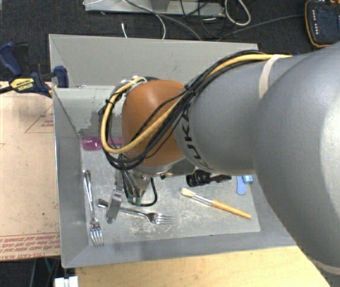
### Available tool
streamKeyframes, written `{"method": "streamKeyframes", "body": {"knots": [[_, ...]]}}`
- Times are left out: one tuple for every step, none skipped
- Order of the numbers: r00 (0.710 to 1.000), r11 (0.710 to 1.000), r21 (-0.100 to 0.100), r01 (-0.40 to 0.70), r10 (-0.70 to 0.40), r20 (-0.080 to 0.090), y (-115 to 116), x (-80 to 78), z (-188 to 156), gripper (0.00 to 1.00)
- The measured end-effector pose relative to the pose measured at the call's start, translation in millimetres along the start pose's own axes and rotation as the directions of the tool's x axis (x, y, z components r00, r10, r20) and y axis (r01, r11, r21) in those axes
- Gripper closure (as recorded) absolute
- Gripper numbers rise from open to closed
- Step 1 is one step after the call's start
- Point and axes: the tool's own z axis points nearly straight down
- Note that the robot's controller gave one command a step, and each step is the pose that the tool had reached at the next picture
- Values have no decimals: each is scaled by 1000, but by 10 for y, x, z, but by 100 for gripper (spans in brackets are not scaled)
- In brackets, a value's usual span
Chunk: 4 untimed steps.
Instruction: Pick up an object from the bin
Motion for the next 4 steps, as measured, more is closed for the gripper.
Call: {"method": "streamKeyframes", "body": {"knots": [[1000,1000,8,-4,4,-10,-116,-40,601,0],[964,963,-8,-268,268,4,-40,80,890,0],[951,951,5,-308,308,-6,27,64,875,100],[951,951,4,-308,308,-6,27,64,875,100]]}}
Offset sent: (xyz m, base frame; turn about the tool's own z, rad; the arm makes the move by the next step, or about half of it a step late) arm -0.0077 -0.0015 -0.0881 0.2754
